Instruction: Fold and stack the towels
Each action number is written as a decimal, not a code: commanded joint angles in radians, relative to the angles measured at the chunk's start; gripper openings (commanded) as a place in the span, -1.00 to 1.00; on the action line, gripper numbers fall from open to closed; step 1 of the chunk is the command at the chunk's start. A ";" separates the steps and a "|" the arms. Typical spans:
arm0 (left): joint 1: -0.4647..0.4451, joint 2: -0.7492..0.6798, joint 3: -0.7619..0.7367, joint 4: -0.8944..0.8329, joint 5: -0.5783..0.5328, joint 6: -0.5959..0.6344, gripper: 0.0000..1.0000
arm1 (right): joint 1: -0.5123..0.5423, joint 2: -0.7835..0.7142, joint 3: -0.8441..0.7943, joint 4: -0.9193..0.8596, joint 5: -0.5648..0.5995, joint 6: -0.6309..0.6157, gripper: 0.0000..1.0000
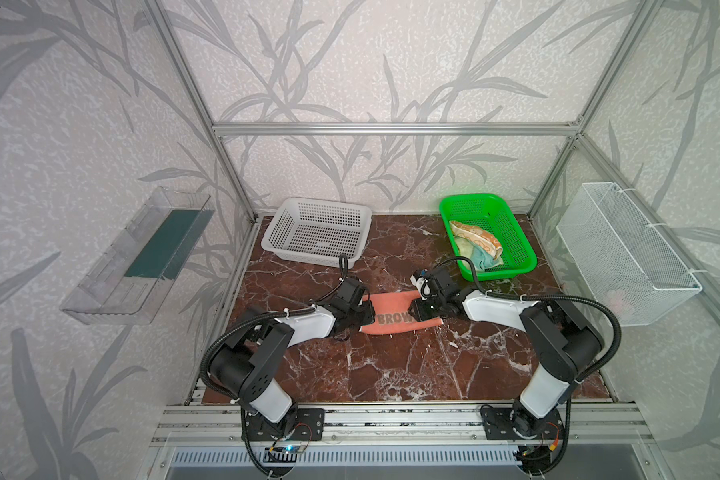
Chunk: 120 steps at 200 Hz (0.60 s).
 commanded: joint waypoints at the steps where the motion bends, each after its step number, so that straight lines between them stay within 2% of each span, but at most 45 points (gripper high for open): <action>1: -0.009 0.028 0.022 -0.151 -0.041 0.025 -0.86 | 0.006 0.034 -0.004 -0.041 0.015 -0.006 -0.20; 5: -0.009 0.028 0.031 -0.161 -0.048 0.030 -1.00 | 0.006 0.031 -0.004 -0.041 0.016 -0.008 -0.20; 27: -0.009 0.036 0.080 -0.216 -0.074 0.070 -1.00 | 0.007 -0.003 -0.024 -0.005 0.016 -0.009 -0.15; 40: -0.008 0.045 0.116 -0.249 -0.095 0.097 -1.00 | 0.007 -0.033 -0.027 0.004 0.023 -0.015 -0.05; 61: -0.010 0.064 0.184 -0.314 -0.127 0.152 -1.00 | 0.006 -0.101 -0.022 -0.013 0.081 -0.035 0.46; 74: -0.011 0.082 0.236 -0.365 -0.154 0.188 -1.00 | 0.007 -0.139 -0.012 -0.036 0.124 -0.059 0.99; 120: -0.012 0.149 0.413 -0.501 -0.213 0.331 -1.00 | 0.003 -0.256 -0.003 -0.097 0.306 -0.089 0.98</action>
